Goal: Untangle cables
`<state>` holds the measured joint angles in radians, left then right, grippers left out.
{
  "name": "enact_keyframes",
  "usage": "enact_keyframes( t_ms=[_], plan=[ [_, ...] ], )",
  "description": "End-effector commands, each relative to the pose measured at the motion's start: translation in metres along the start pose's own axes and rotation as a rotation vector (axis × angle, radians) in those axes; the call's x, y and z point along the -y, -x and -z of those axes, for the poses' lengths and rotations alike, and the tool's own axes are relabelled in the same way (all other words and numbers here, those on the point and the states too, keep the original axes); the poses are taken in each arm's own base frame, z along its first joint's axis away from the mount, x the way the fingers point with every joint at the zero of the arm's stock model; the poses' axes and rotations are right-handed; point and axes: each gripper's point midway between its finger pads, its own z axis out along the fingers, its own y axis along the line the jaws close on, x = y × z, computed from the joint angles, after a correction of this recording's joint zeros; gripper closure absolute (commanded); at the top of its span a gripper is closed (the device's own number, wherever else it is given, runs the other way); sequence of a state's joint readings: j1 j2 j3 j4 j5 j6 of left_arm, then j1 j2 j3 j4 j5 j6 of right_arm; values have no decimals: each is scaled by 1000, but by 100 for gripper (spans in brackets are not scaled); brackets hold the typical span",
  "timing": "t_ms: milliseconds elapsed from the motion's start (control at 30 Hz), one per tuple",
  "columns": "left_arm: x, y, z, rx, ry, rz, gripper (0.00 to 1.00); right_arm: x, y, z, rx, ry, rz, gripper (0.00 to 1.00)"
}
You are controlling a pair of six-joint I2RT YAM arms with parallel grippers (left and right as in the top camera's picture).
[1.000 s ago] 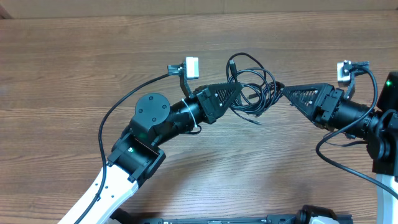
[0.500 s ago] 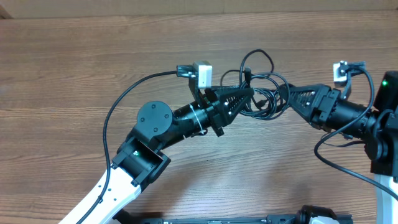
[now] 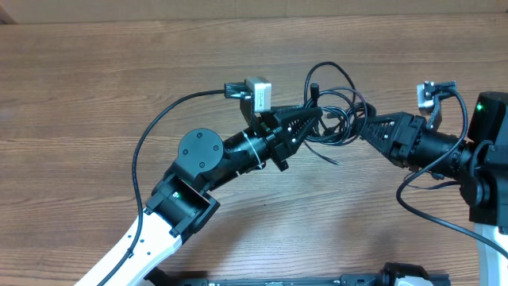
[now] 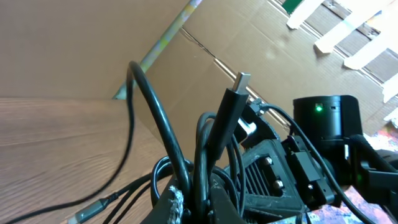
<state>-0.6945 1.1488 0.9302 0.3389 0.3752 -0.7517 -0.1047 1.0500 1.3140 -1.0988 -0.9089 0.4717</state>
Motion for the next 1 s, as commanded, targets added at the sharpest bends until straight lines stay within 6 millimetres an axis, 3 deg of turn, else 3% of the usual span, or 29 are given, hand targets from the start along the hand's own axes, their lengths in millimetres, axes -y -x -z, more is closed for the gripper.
enact_keyframes(
  t_ms=[0,100,233,400,567,600,667,733,800,933,967],
  plan=[
    [6,12,0,43,1,-34,96,-3,2,2,14,-8,16,68],
    [7,11,-1,39,-3,-33,96,-3,2,2,15,-9,17,69],
    [8,9,-1,29,-12,-29,96,-4,4,2,21,-5,26,85],
    [10,7,-1,23,-20,-13,96,-5,4,2,23,-4,28,94],
    [15,4,-2,15,-34,-13,96,-5,5,2,27,-2,35,95],
    [15,3,-2,13,-35,-12,96,-5,6,2,30,-6,35,93],
    [17,2,-3,11,-39,-12,96,-3,7,2,35,-17,33,80],
    [17,2,-3,10,-39,35,96,-3,7,2,36,-17,34,79],
    [18,3,-3,13,-44,55,96,-2,7,2,36,-18,41,81],
    [19,5,-3,20,-50,54,96,-2,7,2,35,-18,41,96],
    [19,5,-3,20,-50,54,96,-2,7,2,35,-18,41,96]
  ],
)
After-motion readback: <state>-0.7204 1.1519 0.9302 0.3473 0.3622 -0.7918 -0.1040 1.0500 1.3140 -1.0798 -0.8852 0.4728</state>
